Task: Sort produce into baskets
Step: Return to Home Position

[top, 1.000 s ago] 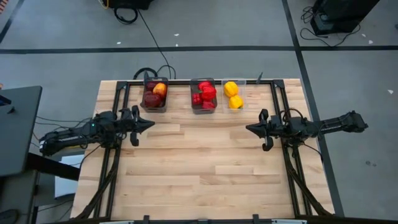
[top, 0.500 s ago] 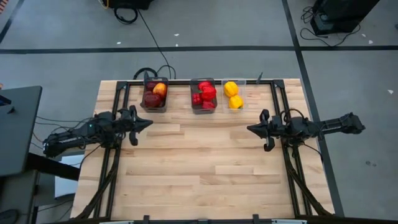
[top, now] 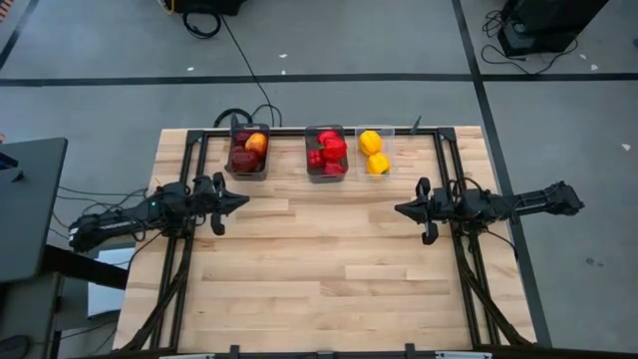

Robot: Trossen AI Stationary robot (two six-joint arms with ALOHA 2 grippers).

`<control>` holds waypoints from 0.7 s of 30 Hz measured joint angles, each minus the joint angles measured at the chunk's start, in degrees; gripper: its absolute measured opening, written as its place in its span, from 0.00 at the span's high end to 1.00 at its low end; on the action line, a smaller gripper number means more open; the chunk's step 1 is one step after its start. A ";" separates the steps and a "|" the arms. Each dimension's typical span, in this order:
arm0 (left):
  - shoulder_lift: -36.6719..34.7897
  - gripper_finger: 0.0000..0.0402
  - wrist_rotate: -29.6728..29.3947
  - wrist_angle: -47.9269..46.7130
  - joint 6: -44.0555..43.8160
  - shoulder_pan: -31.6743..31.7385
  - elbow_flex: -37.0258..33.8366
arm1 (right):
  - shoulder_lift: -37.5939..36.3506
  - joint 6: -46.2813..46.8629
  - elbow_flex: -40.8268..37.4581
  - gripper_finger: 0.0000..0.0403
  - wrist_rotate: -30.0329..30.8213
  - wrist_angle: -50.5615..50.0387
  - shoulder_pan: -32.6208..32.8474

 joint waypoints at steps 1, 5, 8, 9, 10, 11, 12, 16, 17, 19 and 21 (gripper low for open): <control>0.02 0.98 0.00 -0.02 0.15 0.00 0.02 | -0.04 0.16 0.00 0.99 0.03 -0.19 0.00; 0.43 0.98 0.15 -0.04 2.16 -0.56 0.02 | 0.10 2.51 0.00 0.97 -0.56 -1.85 0.00; 0.42 0.98 0.19 -0.05 4.61 -1.24 0.00 | 0.26 3.66 0.00 0.94 -0.67 -3.14 0.00; 0.42 0.98 0.16 -0.07 4.93 -1.29 0.00 | 0.26 3.71 0.00 0.93 -0.52 -3.11 0.00; 0.42 0.98 0.15 -0.09 5.34 -1.29 0.01 | 0.33 3.69 0.00 0.93 0.01 -3.06 0.00; 0.42 0.98 0.10 -0.11 6.10 -1.29 0.00 | 0.47 3.49 0.00 0.92 0.74 -3.02 0.00; 0.49 0.98 0.09 -0.11 6.63 -1.29 0.00 | 0.50 2.73 0.00 0.92 1.76 -3.11 0.00; 0.94 0.98 -1.16 -0.35 7.67 -1.29 0.00 | 0.54 1.32 0.00 0.92 6.34 -4.12 0.00; 1.02 0.97 -1.77 -0.42 7.71 -1.27 0.00 | 0.55 1.59 0.00 0.92 6.84 -4.14 0.00; 1.11 0.97 -2.92 -0.49 7.73 -1.27 0.00 | 0.55 1.71 0.00 0.92 7.27 -3.64 0.00; 1.14 0.97 -3.39 -0.51 7.73 -1.27 0.00 | 0.55 1.75 0.00 0.92 7.31 -3.67 0.00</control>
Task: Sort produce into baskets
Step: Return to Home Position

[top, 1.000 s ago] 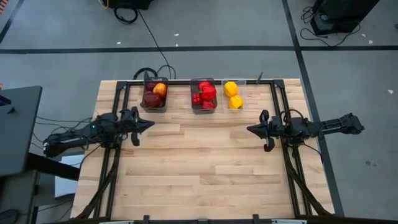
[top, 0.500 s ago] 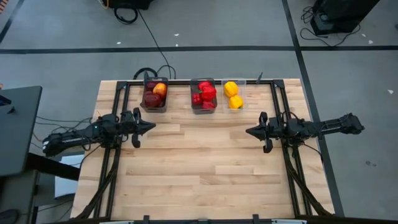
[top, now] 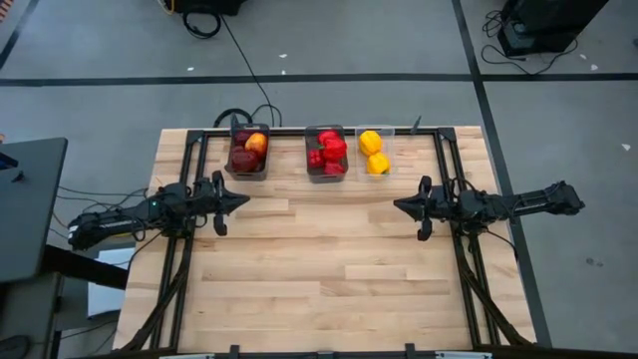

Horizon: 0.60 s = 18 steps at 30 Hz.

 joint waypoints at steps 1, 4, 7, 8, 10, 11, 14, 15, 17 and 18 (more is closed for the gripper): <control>-0.02 0.97 -0.04 0.01 0.00 0.00 0.00 | 0.00 0.01 0.00 0.92 0.00 0.00 0.00; 0.00 0.97 -0.14 0.12 0.00 0.00 -0.01 | 0.00 0.01 0.00 0.91 0.00 0.00 0.00; 0.00 0.97 -0.21 0.23 0.02 0.00 -0.03 | 0.00 0.01 0.00 0.91 0.00 0.01 0.00; 0.00 0.97 -0.22 0.25 0.02 0.00 -0.04 | 0.00 0.01 0.00 0.91 0.00 0.00 0.00; 0.00 0.97 -0.32 0.29 0.02 0.00 -0.04 | 0.00 0.02 0.00 0.91 0.00 0.02 0.00; 0.00 0.97 -0.35 0.32 0.02 0.00 -0.04 | 0.00 0.03 0.00 0.91 0.00 0.02 0.00; 0.00 0.97 -0.37 0.34 0.02 0.00 -0.04 | 0.00 0.03 0.00 0.91 0.00 0.02 0.00; 0.00 0.97 -0.37 0.34 0.02 0.00 -0.04 | 0.00 0.03 0.00 0.91 0.00 0.02 0.00; 0.00 0.97 -0.39 0.36 0.02 0.00 -0.04 | 0.00 0.03 0.00 0.91 0.00 0.02 0.00; 0.00 0.97 -0.37 0.36 0.02 0.00 -0.04 | 0.00 0.03 0.00 0.91 0.00 0.02 0.00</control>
